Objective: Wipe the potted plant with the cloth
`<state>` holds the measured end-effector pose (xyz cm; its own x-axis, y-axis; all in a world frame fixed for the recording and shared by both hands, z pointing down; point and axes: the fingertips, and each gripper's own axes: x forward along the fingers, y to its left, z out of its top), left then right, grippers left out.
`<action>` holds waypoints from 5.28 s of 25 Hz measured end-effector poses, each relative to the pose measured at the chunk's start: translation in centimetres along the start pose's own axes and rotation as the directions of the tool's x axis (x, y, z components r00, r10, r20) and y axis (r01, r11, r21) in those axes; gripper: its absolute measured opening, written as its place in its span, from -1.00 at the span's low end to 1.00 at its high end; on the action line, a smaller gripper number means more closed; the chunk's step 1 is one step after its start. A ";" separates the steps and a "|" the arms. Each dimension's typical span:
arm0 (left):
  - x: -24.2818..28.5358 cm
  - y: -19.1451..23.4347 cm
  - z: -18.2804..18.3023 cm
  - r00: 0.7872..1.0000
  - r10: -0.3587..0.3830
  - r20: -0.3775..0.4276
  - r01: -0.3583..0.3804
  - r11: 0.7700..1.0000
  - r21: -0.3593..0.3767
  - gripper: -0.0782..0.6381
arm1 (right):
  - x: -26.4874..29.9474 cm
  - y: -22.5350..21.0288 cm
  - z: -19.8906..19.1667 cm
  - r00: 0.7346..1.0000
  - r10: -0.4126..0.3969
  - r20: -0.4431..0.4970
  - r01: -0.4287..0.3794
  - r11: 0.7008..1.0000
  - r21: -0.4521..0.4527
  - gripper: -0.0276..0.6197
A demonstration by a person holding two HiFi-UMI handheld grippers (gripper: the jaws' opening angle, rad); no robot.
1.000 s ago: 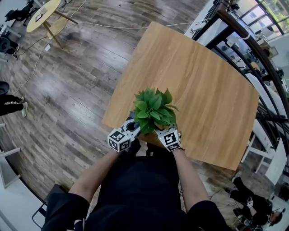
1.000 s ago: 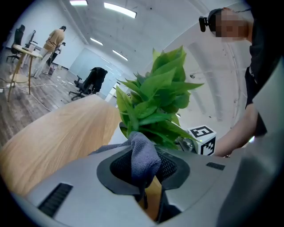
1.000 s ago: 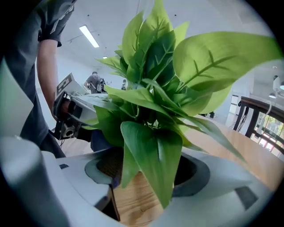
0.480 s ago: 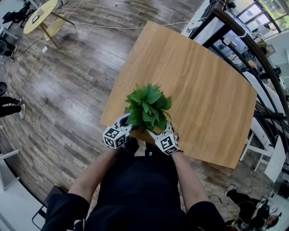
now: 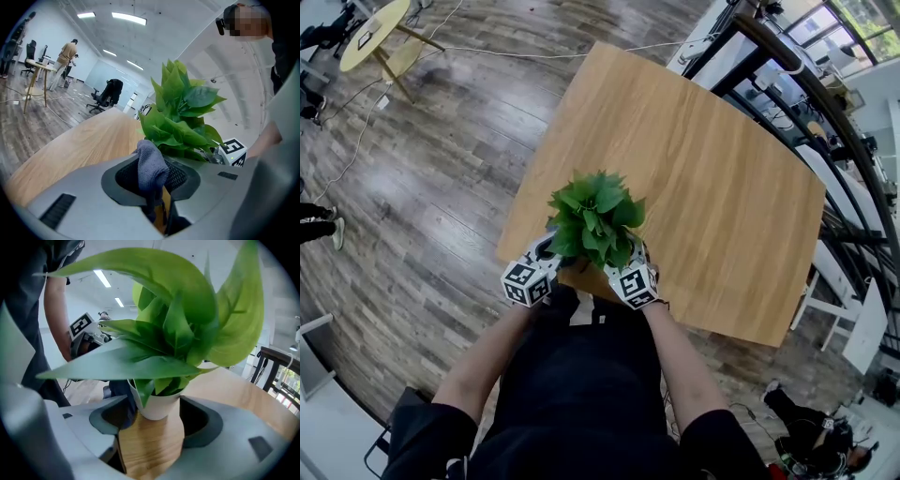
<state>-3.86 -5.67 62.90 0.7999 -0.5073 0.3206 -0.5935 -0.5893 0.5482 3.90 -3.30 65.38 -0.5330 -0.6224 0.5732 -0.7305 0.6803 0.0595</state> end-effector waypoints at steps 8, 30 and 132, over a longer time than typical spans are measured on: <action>0.7 -2.3 -1.1 1.000 -0.024 -0.009 0.023 0.997 -0.075 -0.51 | 0.2 -1.1 0.4 1.000 -0.027 -0.013 0.028 0.999 0.044 0.07; 0.3 0.5 -0.4 1.000 0.017 -0.005 -0.017 1.000 -0.009 -0.51 | 0.1 -0.7 0.4 1.000 -0.003 0.007 0.003 1.000 -0.006 0.07; -14.3 -32.6 2.4 0.942 -0.235 0.240 0.144 0.929 0.341 -0.51 | -37.2 9.6 11.6 0.732 -0.430 0.529 0.357 0.903 0.239 -0.86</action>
<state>3.86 19.29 38.61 0.8712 -0.4907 -0.0121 -0.4663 -0.8350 0.2922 11.75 21.88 35.20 -0.3018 -0.9526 -0.0383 -0.9521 0.2991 0.0629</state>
